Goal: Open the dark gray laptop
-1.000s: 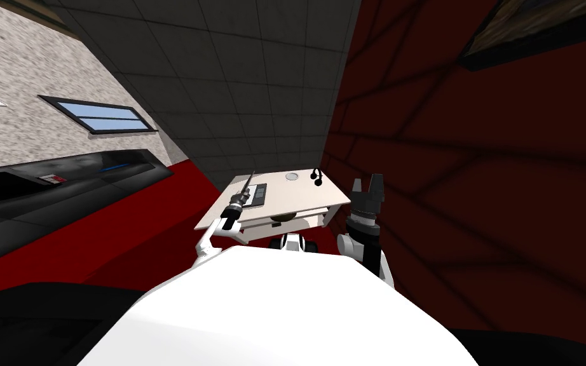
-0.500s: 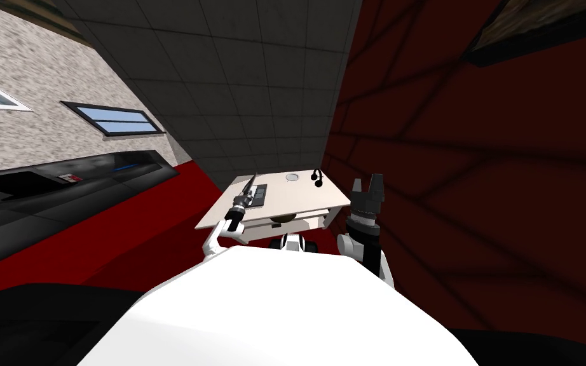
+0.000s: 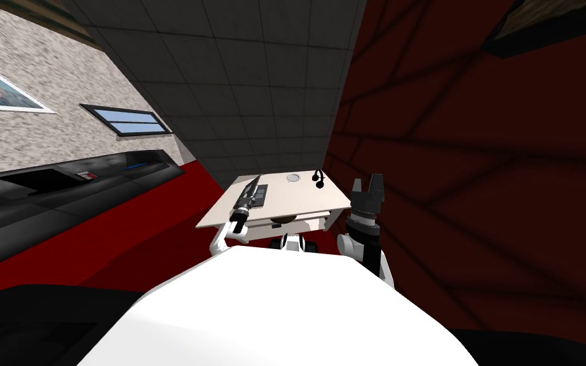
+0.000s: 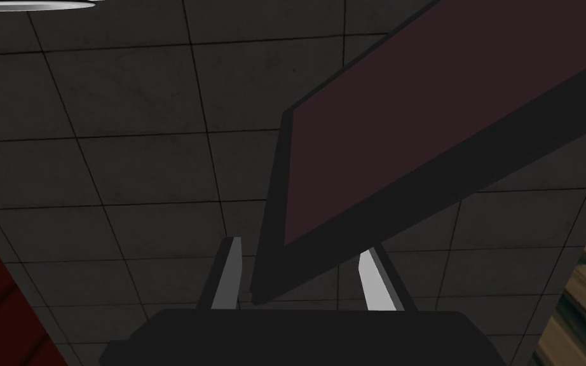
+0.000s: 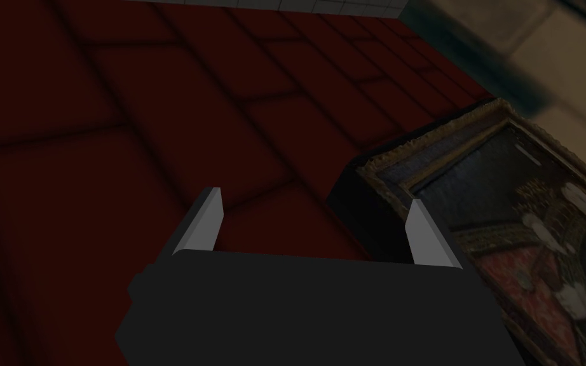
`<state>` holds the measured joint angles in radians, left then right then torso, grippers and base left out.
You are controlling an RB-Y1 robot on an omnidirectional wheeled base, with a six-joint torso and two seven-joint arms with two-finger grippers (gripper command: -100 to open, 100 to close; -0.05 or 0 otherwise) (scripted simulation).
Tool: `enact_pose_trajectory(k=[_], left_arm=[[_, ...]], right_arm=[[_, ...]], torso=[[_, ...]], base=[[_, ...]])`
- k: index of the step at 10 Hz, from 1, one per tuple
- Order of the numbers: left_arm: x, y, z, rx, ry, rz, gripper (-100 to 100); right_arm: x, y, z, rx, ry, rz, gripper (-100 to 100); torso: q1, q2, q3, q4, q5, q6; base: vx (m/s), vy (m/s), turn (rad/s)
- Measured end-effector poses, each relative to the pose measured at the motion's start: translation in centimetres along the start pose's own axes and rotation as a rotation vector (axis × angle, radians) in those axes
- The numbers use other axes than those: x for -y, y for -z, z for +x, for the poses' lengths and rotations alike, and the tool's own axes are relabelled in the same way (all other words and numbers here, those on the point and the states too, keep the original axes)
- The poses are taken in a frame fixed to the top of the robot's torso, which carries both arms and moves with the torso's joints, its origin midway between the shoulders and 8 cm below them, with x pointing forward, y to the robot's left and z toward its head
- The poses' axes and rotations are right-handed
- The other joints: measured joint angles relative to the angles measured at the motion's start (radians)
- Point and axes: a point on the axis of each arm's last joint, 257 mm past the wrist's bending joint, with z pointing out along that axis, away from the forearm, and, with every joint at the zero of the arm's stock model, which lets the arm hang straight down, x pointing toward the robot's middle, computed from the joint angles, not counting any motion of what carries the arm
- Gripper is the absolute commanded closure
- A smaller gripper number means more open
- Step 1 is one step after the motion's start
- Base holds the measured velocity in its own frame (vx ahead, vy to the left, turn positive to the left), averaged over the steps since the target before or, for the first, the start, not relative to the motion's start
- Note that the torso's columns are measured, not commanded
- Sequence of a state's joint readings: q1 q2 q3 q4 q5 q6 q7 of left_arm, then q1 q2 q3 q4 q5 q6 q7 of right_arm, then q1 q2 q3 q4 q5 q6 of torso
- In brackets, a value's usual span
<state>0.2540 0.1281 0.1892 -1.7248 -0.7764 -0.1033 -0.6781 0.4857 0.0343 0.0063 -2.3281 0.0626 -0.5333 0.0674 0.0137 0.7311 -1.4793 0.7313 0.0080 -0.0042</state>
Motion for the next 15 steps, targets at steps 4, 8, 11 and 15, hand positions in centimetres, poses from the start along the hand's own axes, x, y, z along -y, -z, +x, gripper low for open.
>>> enact_pose_trajectory(k=[4,8,11,15], left_arm=[[1.5,0.0,1.5,-0.014,-0.087,0.026,-100],[0.5,-0.8,0.3,-0.019,-0.093,-0.009,-100],[-0.2,-1.2,-0.9,-0.022,-0.099,-0.035,-100],[-1.1,-1.4,-2.3,-0.026,-0.102,-0.074,-100]], right_arm=[[0.0,0.0,0.0,0.0,0.0,0.0,0],[0.0,0.0,0.0,0.0,0.0,0.0,0],[0.0,0.0,0.0,0.0,0.0,0.0,0],[0.0,0.0,0.0,0.0,0.0,0.0,0]], torso=[[-0.005,0.004,0.002,0.004,-0.003,0.003],[-0.015,0.007,0.004,0.007,-0.009,0.004],[-0.014,0.006,0.003,0.007,-0.008,0.004],[-0.014,0.007,0.003,0.007,-0.008,0.004]], base=[[-0.002,-0.006,-0.037],[-0.046,0.023,-0.088],[-0.037,0.011,-0.108],[-0.042,0.014,-0.08]])
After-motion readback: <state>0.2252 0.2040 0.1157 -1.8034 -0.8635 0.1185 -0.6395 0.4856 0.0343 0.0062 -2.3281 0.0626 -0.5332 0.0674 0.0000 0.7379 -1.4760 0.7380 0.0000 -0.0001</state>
